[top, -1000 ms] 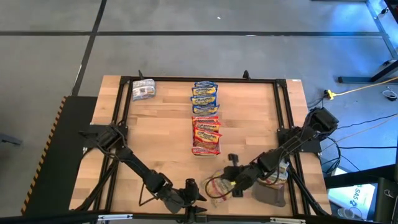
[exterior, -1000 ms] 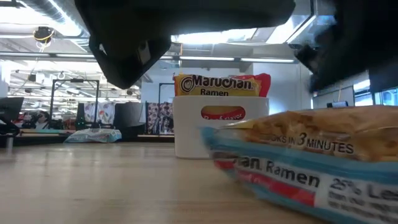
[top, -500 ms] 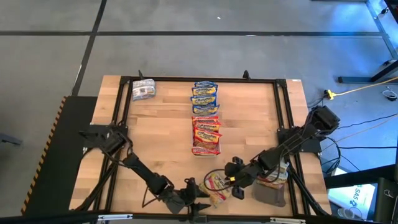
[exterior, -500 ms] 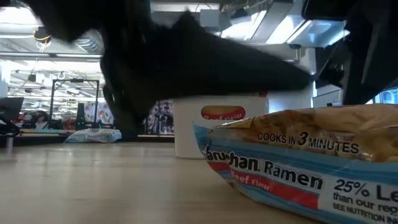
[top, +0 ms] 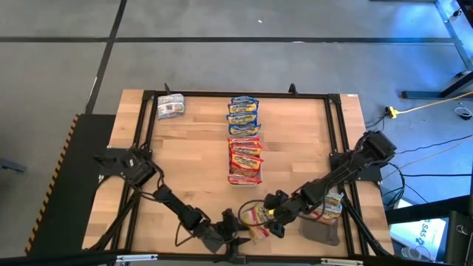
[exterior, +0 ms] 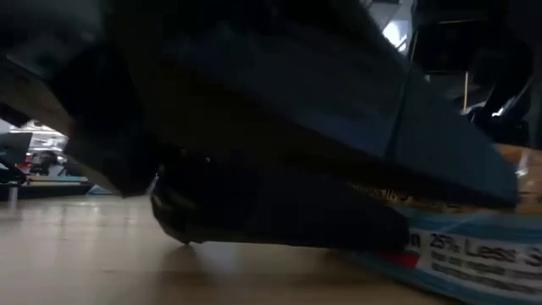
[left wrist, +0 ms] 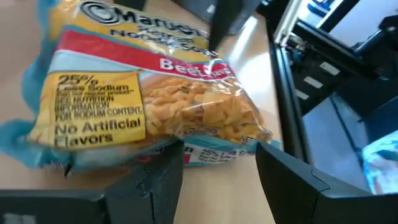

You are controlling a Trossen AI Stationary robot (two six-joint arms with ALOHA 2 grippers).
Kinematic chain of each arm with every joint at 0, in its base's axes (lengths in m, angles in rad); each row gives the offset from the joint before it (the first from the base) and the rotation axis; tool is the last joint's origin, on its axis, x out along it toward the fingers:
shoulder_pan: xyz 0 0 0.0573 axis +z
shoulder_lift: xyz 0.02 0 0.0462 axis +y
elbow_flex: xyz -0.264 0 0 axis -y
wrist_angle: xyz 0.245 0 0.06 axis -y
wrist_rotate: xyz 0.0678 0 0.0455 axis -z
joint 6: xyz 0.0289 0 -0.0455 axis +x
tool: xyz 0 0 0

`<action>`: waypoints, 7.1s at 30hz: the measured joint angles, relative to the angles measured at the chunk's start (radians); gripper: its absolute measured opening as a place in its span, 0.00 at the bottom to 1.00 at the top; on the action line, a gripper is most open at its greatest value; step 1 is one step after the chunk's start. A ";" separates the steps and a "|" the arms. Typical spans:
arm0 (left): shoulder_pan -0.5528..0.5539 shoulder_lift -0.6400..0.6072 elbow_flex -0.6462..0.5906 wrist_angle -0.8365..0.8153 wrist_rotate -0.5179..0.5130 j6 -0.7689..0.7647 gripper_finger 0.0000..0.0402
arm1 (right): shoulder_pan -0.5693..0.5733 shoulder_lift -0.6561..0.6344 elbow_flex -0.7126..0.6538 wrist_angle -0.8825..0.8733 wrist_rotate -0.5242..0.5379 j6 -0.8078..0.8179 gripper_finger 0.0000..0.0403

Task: Sort Maruchan noodles
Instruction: Put the light blue noodle pack into the black bin

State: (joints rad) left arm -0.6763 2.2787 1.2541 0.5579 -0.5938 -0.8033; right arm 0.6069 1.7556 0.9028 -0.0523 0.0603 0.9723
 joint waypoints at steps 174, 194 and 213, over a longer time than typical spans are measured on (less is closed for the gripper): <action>0.103 -0.572 0.042 -1.215 0.123 -0.156 0.48 | 0.231 -0.297 0.079 -0.178 0.500 -0.548 0.47; 0.744 -0.628 -0.094 -1.881 0.139 0.066 0.48 | -0.137 -0.297 -0.145 0.174 0.244 -0.903 0.47; 1.477 -0.631 -0.240 -1.304 -0.140 0.481 0.48 | -0.136 -0.297 -0.145 0.075 0.297 -0.810 0.47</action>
State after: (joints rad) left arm 0.8009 1.6482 1.0138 -0.7462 -0.7343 -0.3221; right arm 0.4707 1.4586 0.7578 0.0231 0.3576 0.1623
